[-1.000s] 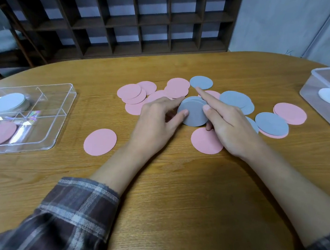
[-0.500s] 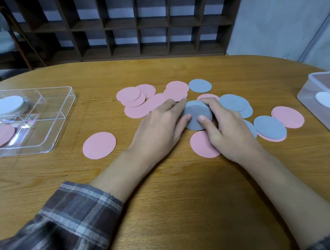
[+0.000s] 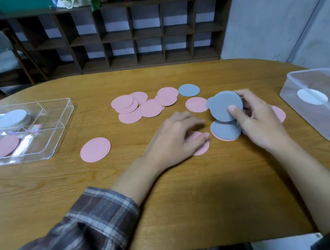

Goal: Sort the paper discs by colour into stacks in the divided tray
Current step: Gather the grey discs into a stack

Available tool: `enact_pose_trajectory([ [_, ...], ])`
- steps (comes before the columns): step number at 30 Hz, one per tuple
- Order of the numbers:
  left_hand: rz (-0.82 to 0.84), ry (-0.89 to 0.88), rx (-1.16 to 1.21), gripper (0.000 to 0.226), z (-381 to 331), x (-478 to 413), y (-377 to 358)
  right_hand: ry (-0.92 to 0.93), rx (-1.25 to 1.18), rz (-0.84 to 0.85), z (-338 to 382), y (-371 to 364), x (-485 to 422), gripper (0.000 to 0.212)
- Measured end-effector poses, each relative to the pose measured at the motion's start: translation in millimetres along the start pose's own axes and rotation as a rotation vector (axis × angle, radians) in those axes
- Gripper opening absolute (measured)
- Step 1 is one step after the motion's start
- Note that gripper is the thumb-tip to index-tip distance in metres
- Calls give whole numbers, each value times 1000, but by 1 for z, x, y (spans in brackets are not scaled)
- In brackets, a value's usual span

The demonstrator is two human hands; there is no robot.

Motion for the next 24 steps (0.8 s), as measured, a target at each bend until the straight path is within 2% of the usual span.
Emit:
enact_pose_trajectory([
  [3, 46, -44, -20, 45, -15, -9, -15, -15, 22, -23, -15, 18, 5, 20],
  [7, 84, -73, -36, 51, -23, -24, -30, -13, -29, -133, -30, 37, 8, 22],
  [11, 122, -109, -31, 43, -30, -37, -39, -35, -76, -195, -39, 42, 2, 21],
  [20, 105, -142, -28, 28, -28, -30, -24, -29, -9, -176, -42, 32, -5, 22],
  [24, -1, -133, -89, 33, -28, -29, -18, -9, -17, -164, -38, 29, -5, 23],
])
Point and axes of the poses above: each hand's wrist, its own x-axis away from the middle knuckle, its own y-axis out of the back of the hand, z = x × y, the point moved 7 cm from there along -x, towards the middle knuckle, and after that the axes turned 5 degrees about -y, right-handed, at the moved point
